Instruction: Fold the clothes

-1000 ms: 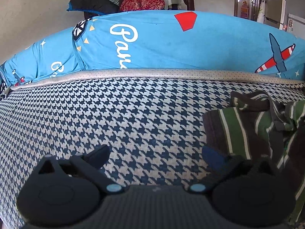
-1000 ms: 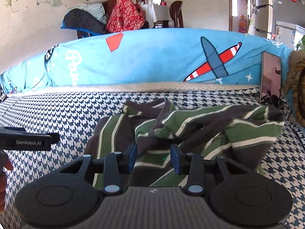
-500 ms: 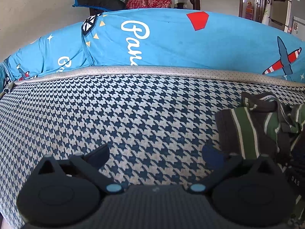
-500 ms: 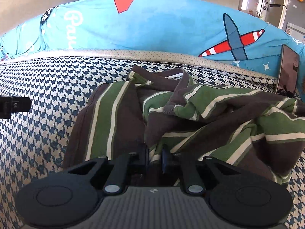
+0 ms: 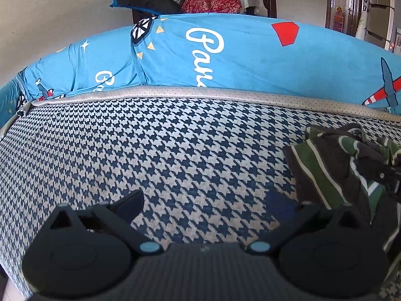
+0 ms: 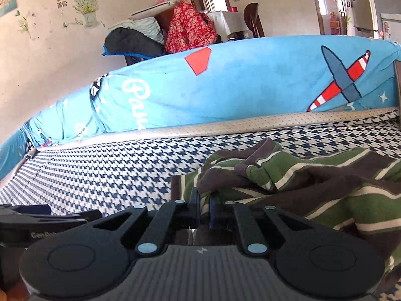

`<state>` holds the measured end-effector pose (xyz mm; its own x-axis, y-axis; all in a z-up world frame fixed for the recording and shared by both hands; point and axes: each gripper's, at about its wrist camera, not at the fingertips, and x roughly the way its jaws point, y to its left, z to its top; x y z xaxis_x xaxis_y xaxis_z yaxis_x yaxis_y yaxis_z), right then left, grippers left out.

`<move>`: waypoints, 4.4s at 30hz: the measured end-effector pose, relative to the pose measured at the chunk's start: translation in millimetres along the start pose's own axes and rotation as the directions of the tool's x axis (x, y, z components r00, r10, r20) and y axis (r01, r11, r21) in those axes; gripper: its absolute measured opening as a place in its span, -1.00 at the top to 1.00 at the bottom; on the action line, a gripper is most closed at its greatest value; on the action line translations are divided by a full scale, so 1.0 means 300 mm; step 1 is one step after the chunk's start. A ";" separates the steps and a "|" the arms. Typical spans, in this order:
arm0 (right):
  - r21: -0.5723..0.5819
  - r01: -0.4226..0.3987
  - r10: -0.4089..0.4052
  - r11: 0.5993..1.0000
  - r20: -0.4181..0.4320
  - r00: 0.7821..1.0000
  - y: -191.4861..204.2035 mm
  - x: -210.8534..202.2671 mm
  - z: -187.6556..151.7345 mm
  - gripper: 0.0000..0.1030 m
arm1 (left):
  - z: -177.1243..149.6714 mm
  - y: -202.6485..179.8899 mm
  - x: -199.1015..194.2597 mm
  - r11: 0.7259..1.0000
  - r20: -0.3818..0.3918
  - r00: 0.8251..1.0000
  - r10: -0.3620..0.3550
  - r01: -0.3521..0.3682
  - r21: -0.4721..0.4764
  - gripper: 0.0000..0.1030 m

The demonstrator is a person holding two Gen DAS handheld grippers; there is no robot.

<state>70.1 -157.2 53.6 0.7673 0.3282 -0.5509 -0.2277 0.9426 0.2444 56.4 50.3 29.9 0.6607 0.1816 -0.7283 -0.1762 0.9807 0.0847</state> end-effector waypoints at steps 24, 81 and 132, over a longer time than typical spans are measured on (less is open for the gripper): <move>-0.246 -0.360 0.339 0.900 -0.126 0.932 0.265 0.009 -0.043 0.40 | 0.017 0.245 -0.037 0.981 0.025 0.998 0.062 -0.056 -0.185 -1.00; -0.099 0.147 -0.124 0.984 0.207 0.970 -0.137 0.106 0.252 0.78 | 0.020 -0.067 0.083 0.978 -0.100 0.975 -0.200 0.191 -0.088 -1.00; 0.322 -0.013 0.019 0.947 -0.015 1.000 -0.435 0.171 0.124 0.81 | 0.024 -0.138 0.179 0.989 -0.188 0.974 -0.127 0.109 -0.104 -1.00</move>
<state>161.5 -265.6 23.2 0.7541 0.3465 -0.5579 -0.0326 0.8682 0.4951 104.5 20.0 -7.9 0.5290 0.0388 -0.8477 -0.1785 0.9817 -0.0665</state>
